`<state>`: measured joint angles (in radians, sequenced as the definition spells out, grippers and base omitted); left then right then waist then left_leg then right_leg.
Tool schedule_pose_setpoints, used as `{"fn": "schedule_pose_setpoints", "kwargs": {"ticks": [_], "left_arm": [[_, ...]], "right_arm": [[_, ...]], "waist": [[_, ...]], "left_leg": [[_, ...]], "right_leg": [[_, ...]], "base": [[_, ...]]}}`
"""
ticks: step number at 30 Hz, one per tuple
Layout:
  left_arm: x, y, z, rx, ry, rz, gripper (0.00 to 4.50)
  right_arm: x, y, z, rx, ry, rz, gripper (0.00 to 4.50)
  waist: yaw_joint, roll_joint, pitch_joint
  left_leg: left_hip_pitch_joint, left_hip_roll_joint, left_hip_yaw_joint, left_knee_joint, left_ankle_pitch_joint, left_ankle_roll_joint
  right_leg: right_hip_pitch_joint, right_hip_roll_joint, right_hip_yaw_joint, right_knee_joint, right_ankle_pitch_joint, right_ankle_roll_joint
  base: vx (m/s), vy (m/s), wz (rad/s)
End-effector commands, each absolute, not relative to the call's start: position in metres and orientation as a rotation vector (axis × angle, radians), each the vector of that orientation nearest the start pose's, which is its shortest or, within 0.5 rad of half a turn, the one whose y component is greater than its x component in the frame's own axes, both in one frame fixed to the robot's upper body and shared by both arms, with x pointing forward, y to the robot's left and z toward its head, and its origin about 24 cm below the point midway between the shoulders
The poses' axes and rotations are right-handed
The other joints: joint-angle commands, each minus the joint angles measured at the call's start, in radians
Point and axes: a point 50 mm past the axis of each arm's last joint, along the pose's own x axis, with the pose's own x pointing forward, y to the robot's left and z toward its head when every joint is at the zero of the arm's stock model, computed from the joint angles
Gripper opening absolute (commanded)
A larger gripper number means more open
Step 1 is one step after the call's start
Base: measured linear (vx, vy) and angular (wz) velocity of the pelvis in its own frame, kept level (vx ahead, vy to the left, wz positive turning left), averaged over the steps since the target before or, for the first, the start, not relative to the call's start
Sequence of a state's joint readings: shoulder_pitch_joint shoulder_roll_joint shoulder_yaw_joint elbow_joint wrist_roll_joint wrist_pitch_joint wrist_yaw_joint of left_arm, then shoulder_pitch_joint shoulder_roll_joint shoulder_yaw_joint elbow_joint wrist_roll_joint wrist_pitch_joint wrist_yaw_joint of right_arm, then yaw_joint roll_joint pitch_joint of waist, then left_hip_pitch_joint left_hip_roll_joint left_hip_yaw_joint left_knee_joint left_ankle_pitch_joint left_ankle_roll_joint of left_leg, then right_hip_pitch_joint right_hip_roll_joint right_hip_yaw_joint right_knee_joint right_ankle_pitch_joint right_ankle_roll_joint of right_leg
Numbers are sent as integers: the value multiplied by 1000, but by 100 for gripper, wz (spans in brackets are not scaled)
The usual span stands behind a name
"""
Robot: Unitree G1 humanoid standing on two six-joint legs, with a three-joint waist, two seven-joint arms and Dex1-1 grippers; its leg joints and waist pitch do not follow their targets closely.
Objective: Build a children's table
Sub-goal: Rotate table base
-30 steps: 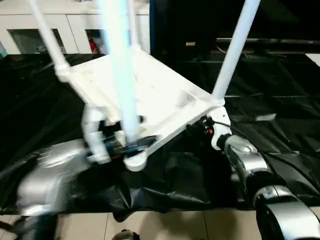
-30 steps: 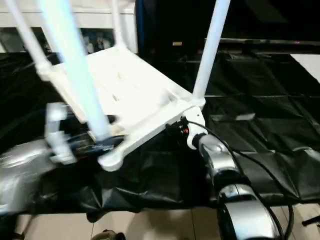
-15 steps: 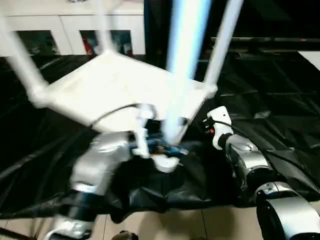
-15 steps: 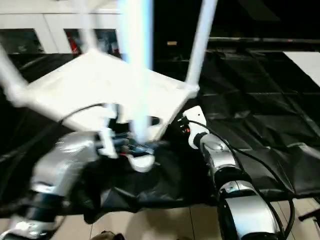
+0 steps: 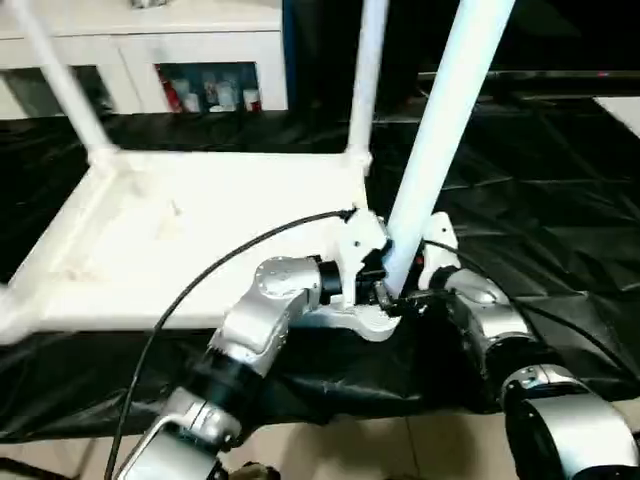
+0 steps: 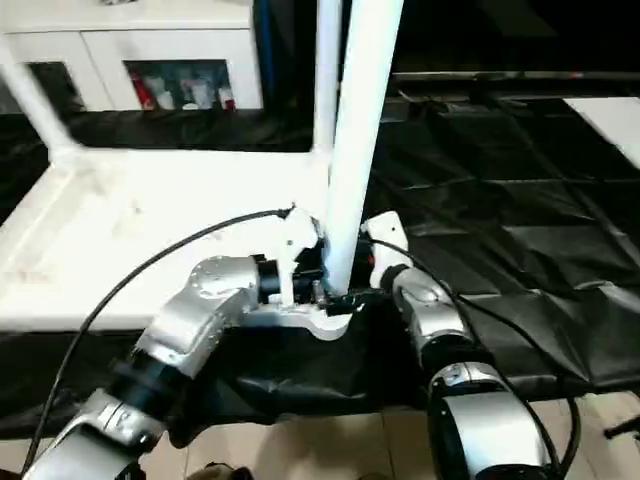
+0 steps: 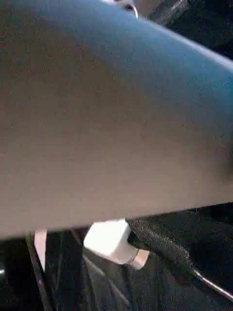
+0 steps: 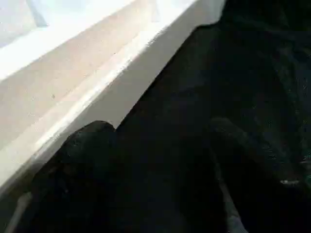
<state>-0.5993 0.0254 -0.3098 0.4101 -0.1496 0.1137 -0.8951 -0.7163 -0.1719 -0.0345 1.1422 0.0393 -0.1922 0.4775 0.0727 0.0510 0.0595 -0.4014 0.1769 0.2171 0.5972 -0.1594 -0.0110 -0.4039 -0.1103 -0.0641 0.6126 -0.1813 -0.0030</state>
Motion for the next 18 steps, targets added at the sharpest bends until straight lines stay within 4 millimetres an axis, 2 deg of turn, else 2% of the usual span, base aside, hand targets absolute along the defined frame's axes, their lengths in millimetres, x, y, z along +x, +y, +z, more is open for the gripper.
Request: {"fn": "schedule_pose_setpoints", "kwargs": {"ticks": [1, 3, 6, 8, 11, 14, 15, 16, 18], "left_arm": [[320, 24, 93, 150, 39, -1195, 447], [323, 41, 90, 201, 47, -1203, 447], [320, 51, 89, 193, 43, -1246, 447], [314, 62, 87, 196, 60, -1328, 447], [310, 77, 82, 237, 111, -1406, 447], [310, 88, 78, 276, 167, -1436, 447], [311, 98, 76, 322, 213, -1445, 430], [312, 98, 76, 326, 216, -1445, 420], [316, 108, 73, 393, 263, -1437, 409]], "right_arm": [[359, -138, 32, -109, 209, 530, 352], [360, -156, 38, -115, 187, 501, 352], [359, -170, 42, -128, 173, 509, 352], [353, -178, 45, -141, 171, 606, 352], [341, -184, 47, -189, 176, 767, 352], [332, -189, 47, -211, 201, 857, 352], [325, -194, 50, -236, 208, 916, 352], [324, -194, 51, -238, 209, 920, 352], [315, -199, 56, -266, 218, 993, 352]], "waist": [[11, -5, -82], [16, -6, -81], [21, -6, -81], [24, -1, -82], [24, 1, -82], [24, 3, -81], [24, 6, -79], [27, 7, -79], [25, 4, -78]], "left_leg": [[28, 52, -31, -62, -242, 67], [28, 51, -31, -63, -248, 62], [25, 51, -33, -65, -264, 56], [28, 51, -31, -64, -265, 58], [28, 51, -32, -64, -271, 63], [29, 52, -33, -67, -293, 60], [31, 53, -34, -70, -304, 54], [33, 53, -35, -71, -317, 51], [33, 52, -35, -72, -325, 42]], "right_leg": [[50, -45, 30, -63, -90, -290], [50, -43, 29, -65, -115, -276], [51, -44, 28, -64, -139, -262], [49, -40, 28, -63, -132, -262], [47, -39, 29, -62, -131, -259], [46, -38, 29, -65, -146, -258], [45, -38, 29, -68, -154, -259], [45, -37, 30, -67, -163, -254], [44, -39, 32, -70, -185, -251]], "base": [[0, 0, 0], [0, 0, 0], [0, 0, 0], [0, 0, 0], [0, 0, 0], [0, 0, 0], [0, 0, 0], [0, 0, 0], [0, 0, 0]]}}
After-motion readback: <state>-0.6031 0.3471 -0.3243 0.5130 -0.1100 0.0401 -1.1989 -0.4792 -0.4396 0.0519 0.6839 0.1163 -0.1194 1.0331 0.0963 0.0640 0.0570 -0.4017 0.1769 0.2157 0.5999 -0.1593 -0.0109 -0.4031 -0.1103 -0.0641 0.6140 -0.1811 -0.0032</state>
